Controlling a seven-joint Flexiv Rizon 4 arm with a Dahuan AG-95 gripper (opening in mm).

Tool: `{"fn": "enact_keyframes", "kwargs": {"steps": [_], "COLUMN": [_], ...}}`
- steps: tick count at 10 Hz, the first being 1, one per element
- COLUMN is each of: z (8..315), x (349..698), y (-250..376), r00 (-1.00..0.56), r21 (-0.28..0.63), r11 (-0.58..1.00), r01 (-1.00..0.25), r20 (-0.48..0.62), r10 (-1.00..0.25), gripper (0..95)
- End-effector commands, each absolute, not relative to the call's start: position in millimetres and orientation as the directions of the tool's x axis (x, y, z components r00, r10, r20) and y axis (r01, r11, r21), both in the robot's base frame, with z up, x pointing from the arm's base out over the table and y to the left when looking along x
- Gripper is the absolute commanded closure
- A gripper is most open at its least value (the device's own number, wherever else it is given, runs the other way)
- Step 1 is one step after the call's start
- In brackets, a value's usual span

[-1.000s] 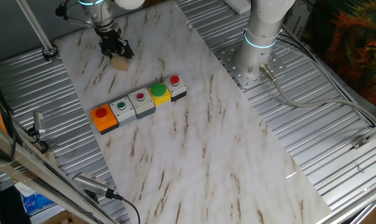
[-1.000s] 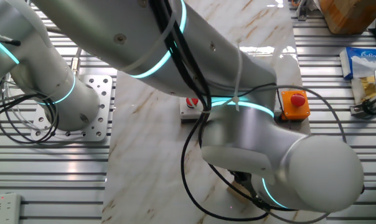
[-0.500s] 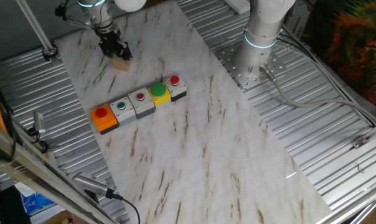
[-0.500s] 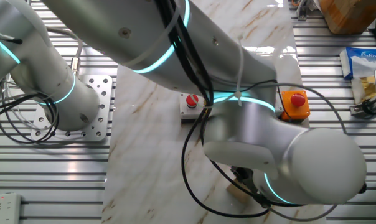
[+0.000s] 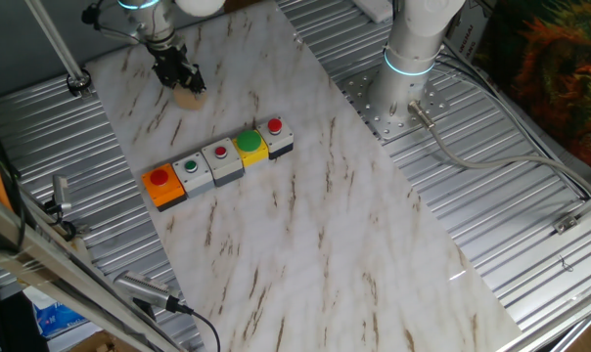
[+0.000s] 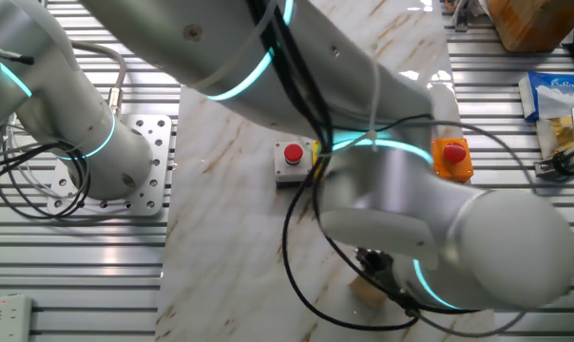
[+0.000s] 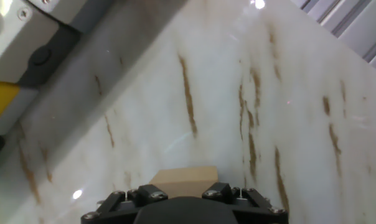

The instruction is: Pick up the small block on the left and move it to the right

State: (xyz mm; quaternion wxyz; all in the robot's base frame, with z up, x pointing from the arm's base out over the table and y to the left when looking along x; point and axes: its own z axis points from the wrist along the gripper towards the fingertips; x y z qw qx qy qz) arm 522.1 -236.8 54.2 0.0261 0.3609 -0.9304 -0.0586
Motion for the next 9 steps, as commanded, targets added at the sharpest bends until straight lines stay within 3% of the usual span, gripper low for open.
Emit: {"fn": "enact_keyframes", "kwargs": {"steps": [1,5,9], "z": [65.8,92.7,117.1], "x": [521.0,522.4,522.1], "y": [-236.5,-234.9,-232.3], "r00": [-0.747,-0.797,-0.896], "r21": [0.125,0.126,0.104], "r11": [0.742,0.793,0.897], "r01": [-0.659,-0.596,-0.430], "r20": [0.007,0.029,0.073], "r10": [-0.665,-0.603,-0.438], "gripper": [57.0,57.0,57.0]}}
